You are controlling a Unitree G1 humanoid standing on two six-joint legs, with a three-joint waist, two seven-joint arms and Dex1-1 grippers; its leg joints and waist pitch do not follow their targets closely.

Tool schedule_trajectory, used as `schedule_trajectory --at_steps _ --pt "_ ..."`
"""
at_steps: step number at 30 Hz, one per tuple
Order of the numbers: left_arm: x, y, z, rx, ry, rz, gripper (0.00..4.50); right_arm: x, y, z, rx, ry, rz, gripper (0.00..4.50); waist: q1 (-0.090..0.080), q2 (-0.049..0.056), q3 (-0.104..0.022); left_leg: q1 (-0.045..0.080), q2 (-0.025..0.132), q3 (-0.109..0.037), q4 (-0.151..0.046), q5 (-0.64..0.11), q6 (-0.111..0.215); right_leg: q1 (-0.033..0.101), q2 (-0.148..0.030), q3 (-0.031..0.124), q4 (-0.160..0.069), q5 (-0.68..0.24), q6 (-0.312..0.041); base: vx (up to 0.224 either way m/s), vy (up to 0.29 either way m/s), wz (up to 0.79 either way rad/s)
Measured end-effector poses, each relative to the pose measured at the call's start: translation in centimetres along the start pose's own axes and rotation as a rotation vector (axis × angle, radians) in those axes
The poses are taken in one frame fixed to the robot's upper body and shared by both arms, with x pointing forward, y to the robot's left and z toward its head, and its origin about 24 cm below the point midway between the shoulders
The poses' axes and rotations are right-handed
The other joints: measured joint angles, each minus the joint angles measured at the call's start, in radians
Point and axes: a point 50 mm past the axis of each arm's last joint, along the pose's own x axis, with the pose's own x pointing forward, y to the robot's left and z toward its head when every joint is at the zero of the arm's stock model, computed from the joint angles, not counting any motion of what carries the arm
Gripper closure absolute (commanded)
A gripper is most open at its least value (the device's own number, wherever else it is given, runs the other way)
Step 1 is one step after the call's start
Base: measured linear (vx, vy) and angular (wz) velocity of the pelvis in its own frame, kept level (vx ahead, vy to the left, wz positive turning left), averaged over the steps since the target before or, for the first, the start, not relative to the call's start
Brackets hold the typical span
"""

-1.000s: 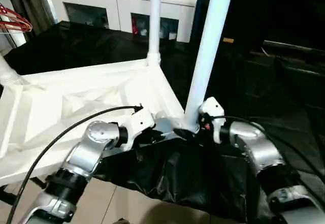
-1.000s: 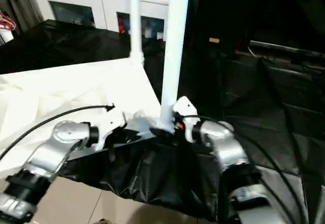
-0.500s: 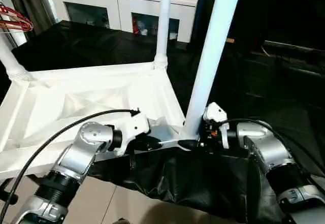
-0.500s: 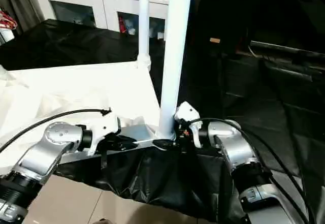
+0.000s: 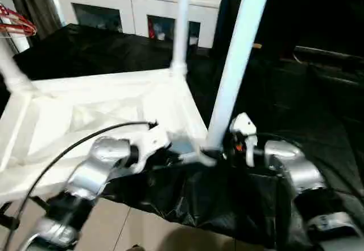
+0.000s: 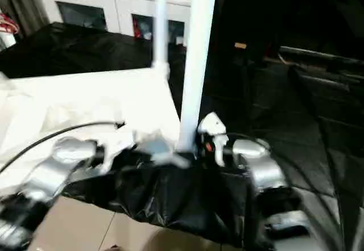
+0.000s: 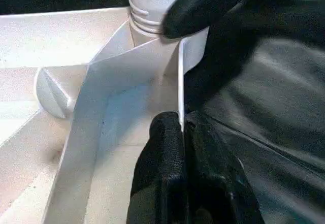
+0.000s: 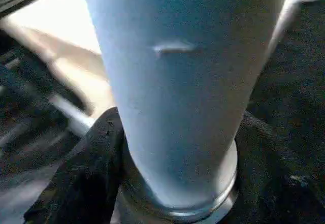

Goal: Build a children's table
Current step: Rotate leg to tighten

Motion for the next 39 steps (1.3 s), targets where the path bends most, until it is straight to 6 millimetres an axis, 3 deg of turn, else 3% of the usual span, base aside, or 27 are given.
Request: schedule_trajectory --at_steps 4,11,12,17,18,23,30,39 --pt "1.3 0.5 0.7 -0.022 0.005 0.083 4.50 1.5 0.2 0.1 0.066 -0.061 -0.217 1.80 0.002 0.000 0.000 0.000 0.000 0.000 0.000 0.000 0.000 0.000 0.000 0.000 0.000 0.000 0.000 0.000 0.000 0.00" --pt "2.3 0.7 1.1 -0.044 -0.004 0.142 4.50 2.5 0.4 0.4 0.068 -0.084 -0.354 1.80 0.007 0.001 -0.001 -0.002 0.000 0.000 -0.002 0.000 0.000 -0.001 0.000 0.000 -0.001 0.002 -0.004 0.000 0.000 0.00" --pt "2.3 0.7 1.1 -0.045 -0.003 0.142 4.50 2.6 0.5 0.4 0.068 -0.087 -0.363 1.24 0.007 0.001 0.000 -0.002 0.000 0.000 -0.002 0.000 0.000 -0.001 0.000 0.000 -0.001 0.002 -0.004 0.000 0.000 0.00" --pt "2.3 0.7 1.1 -0.045 -0.004 0.144 4.50 2.7 0.7 0.4 0.070 -0.096 -0.352 0.81 0.005 0.001 0.000 -0.002 0.000 0.000 -0.002 0.000 0.000 -0.001 0.000 0.000 -0.001 0.000 0.000 0.000 0.000 0.00" --pt "2.3 0.7 1.1 -0.044 -0.005 0.142 4.50 2.6 0.6 0.4 0.066 -0.095 -0.341 0.62 0.005 0.001 0.000 -0.002 0.000 0.000 -0.002 0.000 0.000 -0.001 0.000 0.000 -0.001 0.000 0.000 0.000 0.000 0.00" --pt "1.8 0.6 1.0 -0.034 -0.011 0.121 4.50 1.8 0.4 0.4 0.022 -0.080 -0.246 0.62 0.003 0.001 0.000 -0.003 0.000 0.000 -0.003 0.000 0.000 -0.001 0.000 0.000 -0.001 0.001 -0.003 0.000 0.000 0.00" --pt "0.2 -0.2 0.2 0.005 -0.026 -0.008 4.50 -0.2 -0.1 0.6 -0.115 0.019 0.055 0.62 0.008 0.002 0.000 -0.003 0.000 0.000 -0.004 0.000 0.000 -0.002 0.000 0.000 -0.001 0.000 -0.003 0.000 0.000 0.00" --pt "-1.3 -0.9 -0.4 0.021 -0.027 -0.129 4.50 -2.3 -0.1 0.9 -0.149 0.106 0.304 0.62 0.007 0.002 0.000 -0.003 0.000 0.000 -0.002 0.000 0.000 -0.001 0.000 0.000 0.000 0.000 -0.003 0.000 0.000 0.00"
